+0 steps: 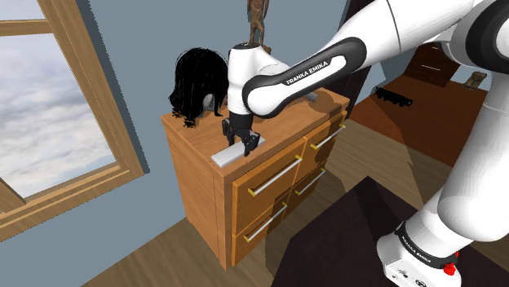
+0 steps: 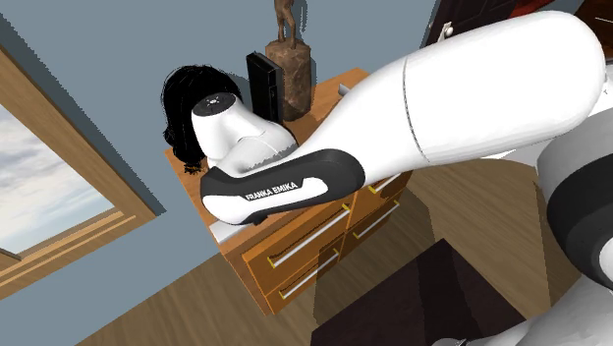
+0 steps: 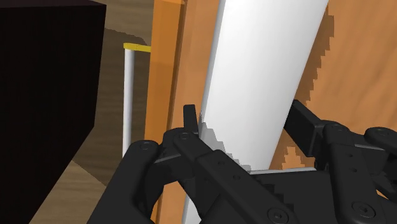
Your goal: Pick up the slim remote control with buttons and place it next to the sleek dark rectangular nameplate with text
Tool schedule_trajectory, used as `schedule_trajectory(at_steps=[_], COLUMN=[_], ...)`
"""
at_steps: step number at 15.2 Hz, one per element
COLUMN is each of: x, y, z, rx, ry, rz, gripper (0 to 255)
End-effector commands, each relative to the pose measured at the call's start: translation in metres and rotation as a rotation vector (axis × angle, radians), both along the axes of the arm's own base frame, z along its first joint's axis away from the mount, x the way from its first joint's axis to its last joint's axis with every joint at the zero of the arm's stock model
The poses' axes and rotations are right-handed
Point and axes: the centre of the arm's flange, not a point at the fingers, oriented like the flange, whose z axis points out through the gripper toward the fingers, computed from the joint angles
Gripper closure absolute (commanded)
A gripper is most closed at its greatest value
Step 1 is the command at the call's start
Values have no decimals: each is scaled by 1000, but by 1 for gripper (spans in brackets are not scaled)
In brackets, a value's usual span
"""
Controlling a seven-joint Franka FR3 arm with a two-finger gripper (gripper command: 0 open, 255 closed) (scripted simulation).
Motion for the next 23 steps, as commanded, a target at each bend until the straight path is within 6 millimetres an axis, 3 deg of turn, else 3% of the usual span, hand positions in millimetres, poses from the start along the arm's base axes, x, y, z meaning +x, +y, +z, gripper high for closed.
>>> schedule_trajectory(at_steps=[1, 20, 23], x=[-1, -1, 5], y=[0, 0, -39], z=[10, 108, 108], rx=[0, 0, 0], ry=[0, 0, 0], rz=[0, 0, 0], gripper=[255, 255, 255])
